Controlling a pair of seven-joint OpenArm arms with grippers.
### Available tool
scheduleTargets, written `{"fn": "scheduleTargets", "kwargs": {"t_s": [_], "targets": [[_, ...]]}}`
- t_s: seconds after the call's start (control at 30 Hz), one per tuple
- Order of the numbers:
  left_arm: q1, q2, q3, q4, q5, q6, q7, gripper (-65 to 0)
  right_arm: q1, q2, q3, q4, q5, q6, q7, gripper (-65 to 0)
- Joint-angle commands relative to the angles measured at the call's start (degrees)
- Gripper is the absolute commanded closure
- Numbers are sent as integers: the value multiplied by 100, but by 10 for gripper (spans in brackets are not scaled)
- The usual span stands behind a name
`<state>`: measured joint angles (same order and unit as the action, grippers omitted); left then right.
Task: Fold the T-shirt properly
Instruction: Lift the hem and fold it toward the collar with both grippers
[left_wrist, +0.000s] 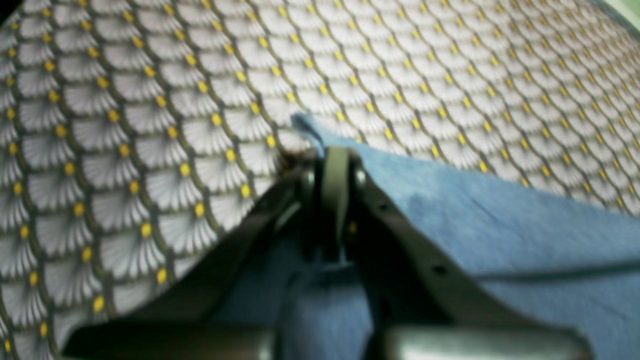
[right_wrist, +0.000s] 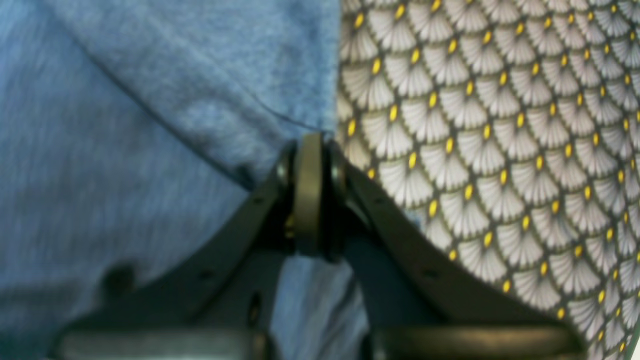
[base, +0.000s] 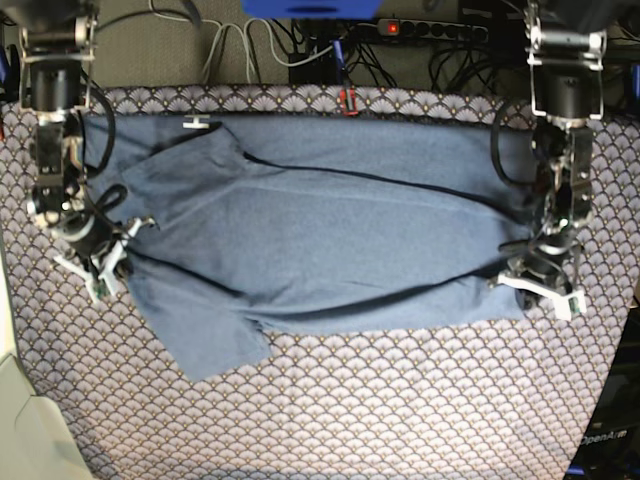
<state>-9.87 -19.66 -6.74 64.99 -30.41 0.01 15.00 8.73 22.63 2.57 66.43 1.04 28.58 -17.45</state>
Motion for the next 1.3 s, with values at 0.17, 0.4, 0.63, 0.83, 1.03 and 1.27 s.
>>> {"fn": "scheduleTargets", "kwargs": {"t_s": [0.17,0.4,0.63,0.83,1.03,1.27], "targets": [[33,-104,-227,459,-5,30,113,-6,-315,150,90,754,32,-23,150,0],[332,-87,-684,1013,-5,30,535,-6,-517,132,864,948,24,470,141,0],[648,-87,-904,1479,-5,30,693,-6,-948,141,1207,1194,32,540,141,0],[1018,-122,-956,1831,-40,30,693,-6,-1572,132,1216,1915,41,540,141,0],[1396,-122,-965,2129,-49,30,693,-6,-2012,124,1435,2275,50,540,141,0],[1703,-78,-1291,2217,-58,-14,693,-6,-2478,124,1550,2469,59,540,167,0]]}}
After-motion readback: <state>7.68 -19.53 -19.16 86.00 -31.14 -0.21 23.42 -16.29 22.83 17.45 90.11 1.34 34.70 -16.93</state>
